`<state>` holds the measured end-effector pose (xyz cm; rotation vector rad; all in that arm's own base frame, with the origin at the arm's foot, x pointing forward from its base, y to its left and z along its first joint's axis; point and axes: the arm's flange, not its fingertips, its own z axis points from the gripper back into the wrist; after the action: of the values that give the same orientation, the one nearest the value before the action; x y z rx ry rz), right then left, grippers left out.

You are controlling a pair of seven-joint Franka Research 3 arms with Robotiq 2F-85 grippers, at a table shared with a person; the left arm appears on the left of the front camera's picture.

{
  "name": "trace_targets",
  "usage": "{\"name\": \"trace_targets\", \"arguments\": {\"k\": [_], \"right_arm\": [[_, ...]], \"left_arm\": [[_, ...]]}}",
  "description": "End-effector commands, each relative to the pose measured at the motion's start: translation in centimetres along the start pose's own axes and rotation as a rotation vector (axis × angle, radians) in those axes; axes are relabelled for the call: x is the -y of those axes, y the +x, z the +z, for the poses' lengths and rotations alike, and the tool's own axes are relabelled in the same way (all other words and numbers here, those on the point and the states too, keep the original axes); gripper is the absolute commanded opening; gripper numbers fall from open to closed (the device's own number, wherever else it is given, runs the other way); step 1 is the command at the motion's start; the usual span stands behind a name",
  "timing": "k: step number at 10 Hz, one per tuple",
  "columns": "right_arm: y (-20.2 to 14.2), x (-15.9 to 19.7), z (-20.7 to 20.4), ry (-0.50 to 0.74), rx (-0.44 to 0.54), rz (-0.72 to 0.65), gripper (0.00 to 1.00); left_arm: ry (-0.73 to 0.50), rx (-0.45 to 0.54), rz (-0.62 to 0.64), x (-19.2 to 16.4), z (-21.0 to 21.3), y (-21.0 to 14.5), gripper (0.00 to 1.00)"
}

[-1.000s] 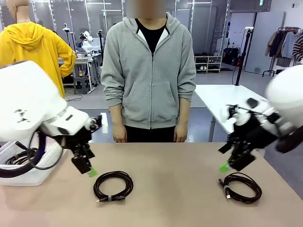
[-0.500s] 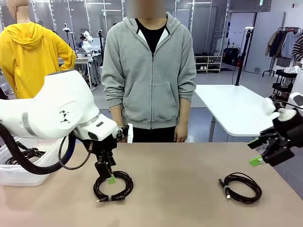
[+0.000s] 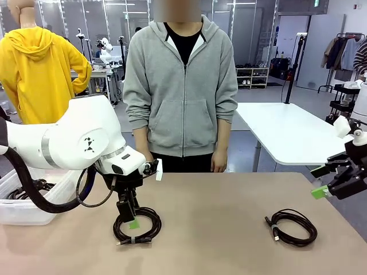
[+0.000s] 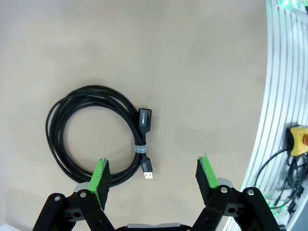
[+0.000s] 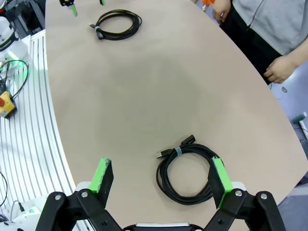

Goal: Organize and store the cables.
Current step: Place the USB Extension Cable into the Organizing box.

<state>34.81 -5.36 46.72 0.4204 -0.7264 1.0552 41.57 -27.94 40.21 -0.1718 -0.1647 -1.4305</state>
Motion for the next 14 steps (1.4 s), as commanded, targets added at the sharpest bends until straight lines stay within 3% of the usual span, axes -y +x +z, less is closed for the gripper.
{"name": "trace_targets", "arguments": {"k": [1,6,10,13,14], "right_arm": [[0.1,0.0,-0.1,0.009,-0.005,-0.005,1.0],[0.1,0.0,-0.1,0.009,-0.005,-0.005,1.0],[0.1,0.0,-0.1,0.009,-0.005,-0.005,1.0],[0.1,0.0,-0.1,0.009,-0.005,-0.005,1.0],[0.1,0.0,-0.1,0.009,-0.005,-0.005,1.0]], "left_arm": [[0.0,-0.031,0.024,-0.3,-2.4,0.3,0.9],[0.08,-0.151,0.001,-1.0,-7.4,-0.3,0.9],[0.081,-0.155,0.022,-1.9,-8.8,-0.6,0.9],[0.085,-0.185,0.007,-1.6,-9.0,-0.3,0.0],[0.087,-0.188,0.003,-1.4,-9.0,-0.3,0.0]]}}
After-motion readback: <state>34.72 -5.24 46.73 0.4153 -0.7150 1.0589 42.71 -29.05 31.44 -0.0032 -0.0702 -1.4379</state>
